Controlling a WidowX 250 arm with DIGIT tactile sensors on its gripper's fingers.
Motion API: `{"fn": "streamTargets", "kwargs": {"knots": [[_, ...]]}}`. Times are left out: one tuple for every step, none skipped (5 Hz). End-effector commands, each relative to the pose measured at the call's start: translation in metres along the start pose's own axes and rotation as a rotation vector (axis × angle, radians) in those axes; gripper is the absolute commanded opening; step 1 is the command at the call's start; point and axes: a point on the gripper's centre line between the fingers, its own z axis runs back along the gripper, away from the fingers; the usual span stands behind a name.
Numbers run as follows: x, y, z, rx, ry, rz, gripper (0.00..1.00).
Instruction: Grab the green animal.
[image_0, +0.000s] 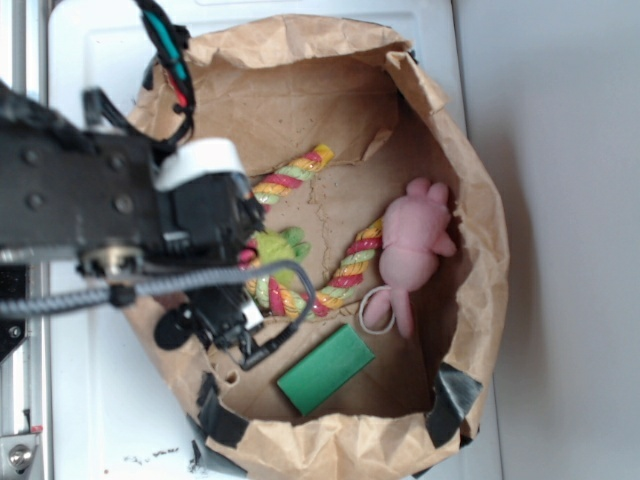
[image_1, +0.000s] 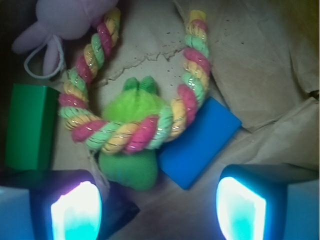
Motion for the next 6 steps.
{"fn": "streamTargets", "kwargs": {"knots": [[0.021,-0.018,0.008,-0.028,-0.046,0.008,1.0],[0.018,-0.021,0.003,-0.015,-0.05,-0.003,1.0],[0.022,-0.019,0.003,-0.021,-0.05,0.018,1.0],[0.027,-0.018,0.0,-0.015,-0.052,0.054,1.0],[0.023,-0.034,-0.019,-0.003,-0.051,0.076,1.0],[0.013,-0.033,-0.02,0.008,-0.051,0.085,1.0]]}}
